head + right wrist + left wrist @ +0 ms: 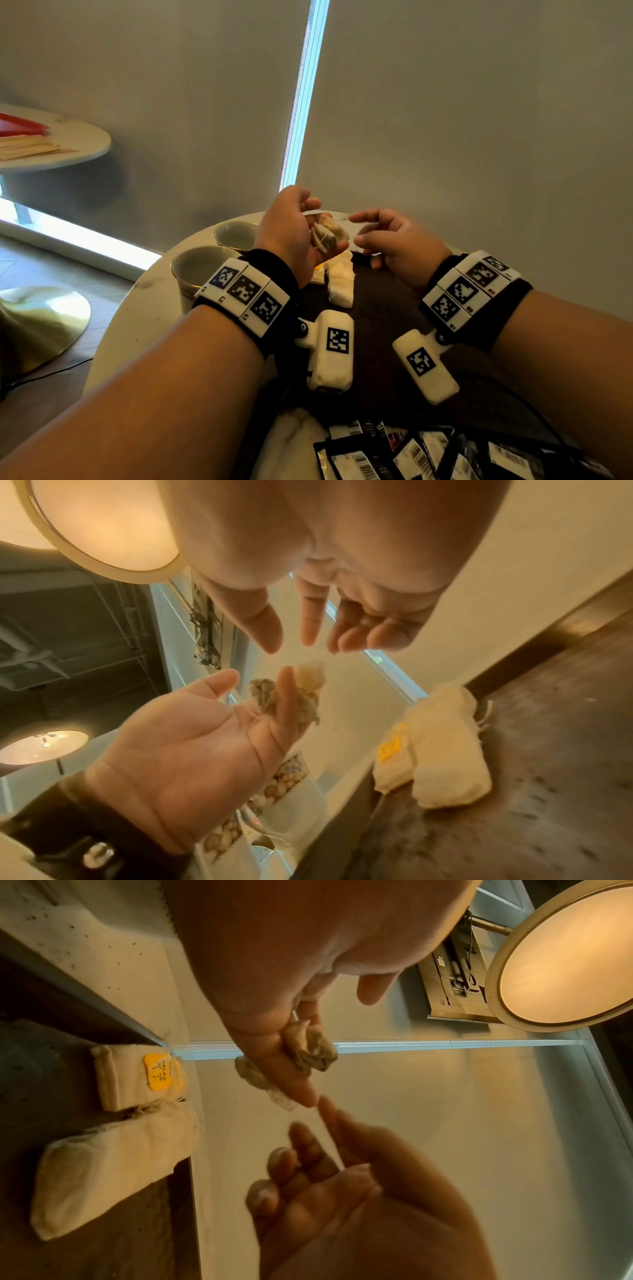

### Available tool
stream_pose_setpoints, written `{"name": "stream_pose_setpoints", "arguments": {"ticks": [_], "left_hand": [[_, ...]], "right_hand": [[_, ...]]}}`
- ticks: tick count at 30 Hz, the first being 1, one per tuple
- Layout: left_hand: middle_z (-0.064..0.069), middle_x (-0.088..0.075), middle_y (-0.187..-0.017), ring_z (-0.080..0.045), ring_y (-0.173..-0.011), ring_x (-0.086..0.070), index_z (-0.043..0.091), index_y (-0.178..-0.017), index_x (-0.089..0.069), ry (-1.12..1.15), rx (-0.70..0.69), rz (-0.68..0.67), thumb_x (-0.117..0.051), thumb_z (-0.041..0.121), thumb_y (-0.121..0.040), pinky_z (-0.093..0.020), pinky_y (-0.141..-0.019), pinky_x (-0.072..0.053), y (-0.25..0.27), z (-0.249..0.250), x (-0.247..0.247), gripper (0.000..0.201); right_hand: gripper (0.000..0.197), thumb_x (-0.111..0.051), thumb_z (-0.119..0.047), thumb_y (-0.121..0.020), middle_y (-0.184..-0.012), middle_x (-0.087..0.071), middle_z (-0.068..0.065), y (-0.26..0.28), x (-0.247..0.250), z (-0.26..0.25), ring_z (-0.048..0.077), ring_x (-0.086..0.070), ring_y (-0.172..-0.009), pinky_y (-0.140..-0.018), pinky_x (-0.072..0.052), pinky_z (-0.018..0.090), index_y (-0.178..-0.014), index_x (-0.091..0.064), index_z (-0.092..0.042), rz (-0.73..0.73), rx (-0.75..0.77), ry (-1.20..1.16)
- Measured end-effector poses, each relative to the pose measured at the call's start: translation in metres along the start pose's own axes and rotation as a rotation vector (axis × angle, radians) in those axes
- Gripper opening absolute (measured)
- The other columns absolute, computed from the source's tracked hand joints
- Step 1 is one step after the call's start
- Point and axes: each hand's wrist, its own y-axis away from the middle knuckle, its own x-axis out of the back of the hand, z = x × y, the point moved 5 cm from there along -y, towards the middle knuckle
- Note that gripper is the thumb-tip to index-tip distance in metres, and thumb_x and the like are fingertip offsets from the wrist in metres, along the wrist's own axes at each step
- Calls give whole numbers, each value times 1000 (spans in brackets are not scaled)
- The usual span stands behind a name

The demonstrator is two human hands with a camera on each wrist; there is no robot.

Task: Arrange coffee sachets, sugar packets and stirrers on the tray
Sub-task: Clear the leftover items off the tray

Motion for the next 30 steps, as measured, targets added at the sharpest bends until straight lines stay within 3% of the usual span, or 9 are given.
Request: {"name": "stream_pose_setpoints", "arguments": {"ticks": [6, 8, 11, 15, 20, 23, 27, 30], "left_hand": [[-18, -59, -120, -35, -101, -66, 11, -125, -54, -5, 17, -68, -43, 40, -103, -46, -78, -61, 3, -2, -5, 38], [-17, -59, -115, -33, -96, -66, 12, -125, -54, -4, 24, -81, -44, 40, -103, -43, -70, -61, 4, -2, -6, 37], [-17, -58, -114, -33, -93, -67, 12, -124, -54, -17, 26, -82, -46, 39, -102, -40, -63, -60, 4, -2, -5, 36], [-17, -58, -112, -33, -92, -66, 11, -122, -54, -38, 36, -96, -48, 33, -101, -40, -65, -61, 3, -3, -7, 31], [-16, -59, -112, -33, -94, -68, 10, -115, -56, -62, 53, -70, -50, 25, -100, -39, -66, -61, 2, -4, -5, 22], [-18, -60, -122, -36, -102, -68, 9, -117, -56, -96, 68, -47, -54, 22, -97, -39, -66, -60, 1, -5, -4, 23], [-17, -63, -118, -34, -105, -68, 11, -109, -57, -189, 92, -17, -58, 21, -97, -38, -73, -61, 0, -6, -2, 16], [-16, -65, -118, -33, -103, -69, 11, -112, -57, -266, 89, -9, -60, 22, -97, -34, -68, -59, -1, -8, -2, 19]], "right_hand": [[16, -71, -31, -91, -88, -70, -2, 7, -7, -15, 8, -60, -69, -54, -46, 21, -104, -67, -23, 72, 21, 69], [12, -72, -26, -90, -86, -70, -2, 7, -8, -16, 7, -60, -64, -51, -45, 19, -100, -67, -23, 60, 5, 96], [9, -71, -21, -91, -86, -70, 1, 6, -11, -12, 11, -61, -69, -55, -48, 22, -97, -66, -22, 49, -49, 96], [10, -69, -14, -92, -92, -73, 8, 6, -13, -10, 19, -65, -77, -58, -52, 26, -100, -65, -19, 25, -59, 52], [10, -68, -11, -92, -98, -73, 15, 5, -11, -9, 22, -66, -78, -63, -55, 30, -99, -66, -18, 43, -35, 38], [9, -68, -9, -92, -98, -72, 14, 3, -11, -8, 23, -66, -79, -62, -54, 29, -94, -66, -17, 46, -32, 24], [8, -67, -9, -93, -90, -71, 9, 2, -9, -3, 22, -65, -78, -60, -54, 28, -91, -67, -16, 90, -21, -12], [5, -68, -12, -92, -92, -73, 10, 1, -7, 1, 23, -68, -79, -60, -54, 29, -92, -68, -17, 128, -21, -26]]}}
